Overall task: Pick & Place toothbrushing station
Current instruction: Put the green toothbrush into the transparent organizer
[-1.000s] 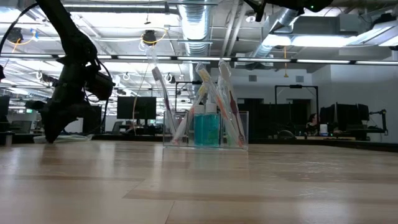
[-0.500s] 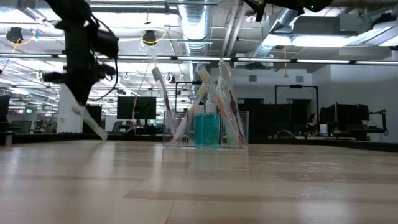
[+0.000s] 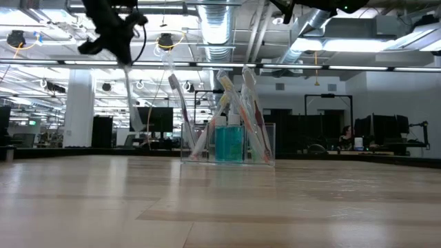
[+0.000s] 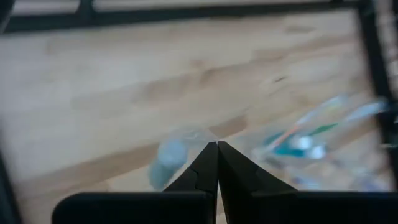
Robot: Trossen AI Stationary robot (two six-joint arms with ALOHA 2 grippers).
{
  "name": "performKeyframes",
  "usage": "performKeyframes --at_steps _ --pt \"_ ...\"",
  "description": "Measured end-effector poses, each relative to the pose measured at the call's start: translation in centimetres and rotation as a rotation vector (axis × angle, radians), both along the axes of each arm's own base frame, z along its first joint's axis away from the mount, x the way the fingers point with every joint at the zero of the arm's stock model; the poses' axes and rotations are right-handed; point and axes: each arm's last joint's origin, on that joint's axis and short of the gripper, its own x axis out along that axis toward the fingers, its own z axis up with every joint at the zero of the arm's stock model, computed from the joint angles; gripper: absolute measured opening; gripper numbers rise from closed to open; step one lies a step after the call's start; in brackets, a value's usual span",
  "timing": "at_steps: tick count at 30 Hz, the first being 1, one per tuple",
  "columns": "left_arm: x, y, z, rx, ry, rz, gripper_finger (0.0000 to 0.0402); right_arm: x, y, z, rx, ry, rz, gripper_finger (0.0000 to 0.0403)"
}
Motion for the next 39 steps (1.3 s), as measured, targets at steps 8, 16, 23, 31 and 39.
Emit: performKeyframes --at_steps 8,16,23,31,39 --pt "-0.1 -0.4 6.1 0.146 -0.147 -0.012 0.0 0.4 0.4 -0.1 -0.003 0.022 0.063 0.0301" --pt "1.9 0.2 10.7 0.253 -0.253 -0.109 0.0 2.2 2.2 -0.2 -0.092 0.067 0.216 0.0301" --pt "6.0 1.1 14.3 0.345 -0.441 -0.258 0.0 3.3 3.0 -0.8 -0.181 0.106 0.273 0.0301" --pt "9.9 2.1 16.3 0.395 -0.562 -0.365 0.0 4.2 3.3 -1.7 -0.182 0.155 0.29 0.0301" --pt "12.5 1.4 14.0 0.311 -0.452 -0.464 0.0 4.1 3.3 -1.7 -0.178 0.154 0.289 0.0301"
